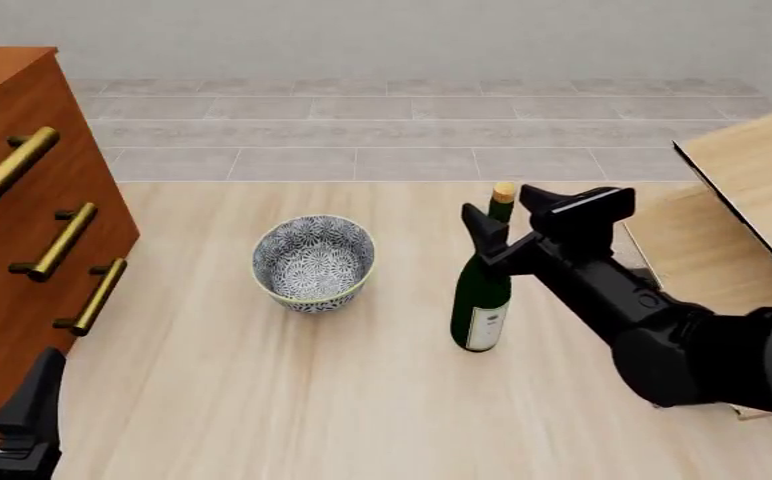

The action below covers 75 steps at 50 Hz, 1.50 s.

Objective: Put the wine bottle on the wine rack.

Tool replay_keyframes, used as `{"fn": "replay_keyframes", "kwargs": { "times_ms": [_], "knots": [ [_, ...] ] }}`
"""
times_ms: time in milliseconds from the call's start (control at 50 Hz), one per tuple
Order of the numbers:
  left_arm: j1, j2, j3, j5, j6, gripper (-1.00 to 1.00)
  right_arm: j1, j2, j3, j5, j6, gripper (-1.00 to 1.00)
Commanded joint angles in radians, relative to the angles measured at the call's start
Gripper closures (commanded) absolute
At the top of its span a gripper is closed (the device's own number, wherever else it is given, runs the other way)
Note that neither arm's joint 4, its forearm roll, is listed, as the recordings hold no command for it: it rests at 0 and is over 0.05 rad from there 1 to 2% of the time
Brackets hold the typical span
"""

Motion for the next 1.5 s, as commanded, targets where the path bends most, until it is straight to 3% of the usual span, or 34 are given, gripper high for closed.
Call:
{"fn": "replay_keyframes", "kwargs": {
  "times_ms": [20, 320, 340, 840, 1500],
  "knots": [
    [0.001, 0.000, 0.000, -0.001, -0.001, -1.00, -0.005, 0.025, -0.008, -0.012, 0.010, -1.00],
    [0.001, 0.000, -0.002, -0.002, -0.002, -1.00, -0.014, 0.018, -0.001, -0.010, 0.018, -1.00],
    [0.000, 0.000, -0.002, -0.002, -0.001, -1.00, -0.013, 0.017, -0.001, -0.009, 0.018, 1.00],
    [-0.006, 0.000, -0.006, -0.007, -0.006, -1.00, -0.006, -0.059, 0.003, 0.038, 0.055, 1.00],
    [-0.016, 0.000, 0.000, -0.021, -0.016, -1.00, -0.016, -0.297, -0.039, 0.270, -0.004, 1.00]
  ]
}}
